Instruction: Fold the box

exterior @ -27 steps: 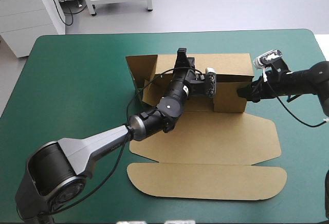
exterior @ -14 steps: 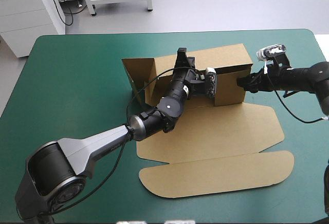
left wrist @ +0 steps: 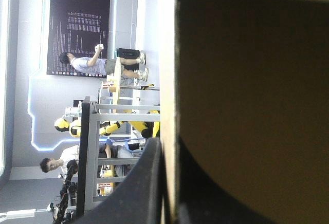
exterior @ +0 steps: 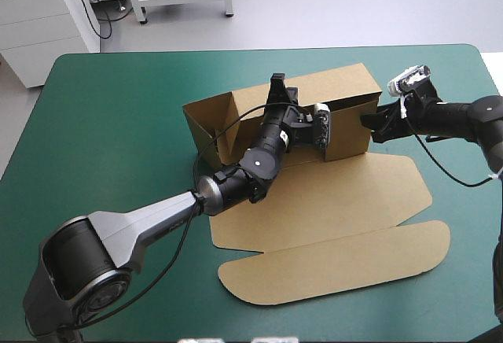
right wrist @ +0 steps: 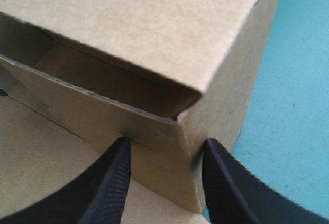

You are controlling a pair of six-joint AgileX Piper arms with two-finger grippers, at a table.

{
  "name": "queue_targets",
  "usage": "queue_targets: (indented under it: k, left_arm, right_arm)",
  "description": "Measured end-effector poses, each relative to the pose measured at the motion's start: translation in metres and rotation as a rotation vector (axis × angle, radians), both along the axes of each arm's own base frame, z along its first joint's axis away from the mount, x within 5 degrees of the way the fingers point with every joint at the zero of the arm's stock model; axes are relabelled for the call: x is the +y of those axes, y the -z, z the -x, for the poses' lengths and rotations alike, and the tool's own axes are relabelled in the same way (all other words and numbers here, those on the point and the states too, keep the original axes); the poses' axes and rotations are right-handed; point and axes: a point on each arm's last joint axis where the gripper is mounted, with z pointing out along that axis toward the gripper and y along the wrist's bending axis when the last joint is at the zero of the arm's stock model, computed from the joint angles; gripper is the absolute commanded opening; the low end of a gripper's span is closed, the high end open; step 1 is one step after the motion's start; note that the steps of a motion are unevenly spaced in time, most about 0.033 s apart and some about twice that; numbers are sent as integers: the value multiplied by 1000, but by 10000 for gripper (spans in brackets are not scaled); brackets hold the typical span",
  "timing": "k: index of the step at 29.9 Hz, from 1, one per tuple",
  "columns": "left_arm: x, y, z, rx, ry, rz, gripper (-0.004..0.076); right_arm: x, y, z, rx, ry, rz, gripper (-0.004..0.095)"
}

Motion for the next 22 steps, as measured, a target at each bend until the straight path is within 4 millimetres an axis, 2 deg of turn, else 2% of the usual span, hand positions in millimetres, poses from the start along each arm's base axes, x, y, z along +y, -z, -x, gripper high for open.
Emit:
queue_targets:
  k: [10, 15, 22]
  left_arm:
    - [0, 0, 0, 3, 2, 2, -8]
    - [0, 0, 0, 4, 4, 2, -8]
    - [0, 0, 0, 1, -4, 1, -8]
  right_arm:
    - [-1, 9, -6, -47, -59, 57, 589]
    - [2, 13, -7, -37, -90, 26, 590]
    - [4, 5, -13, -140, -76, -24, 589]
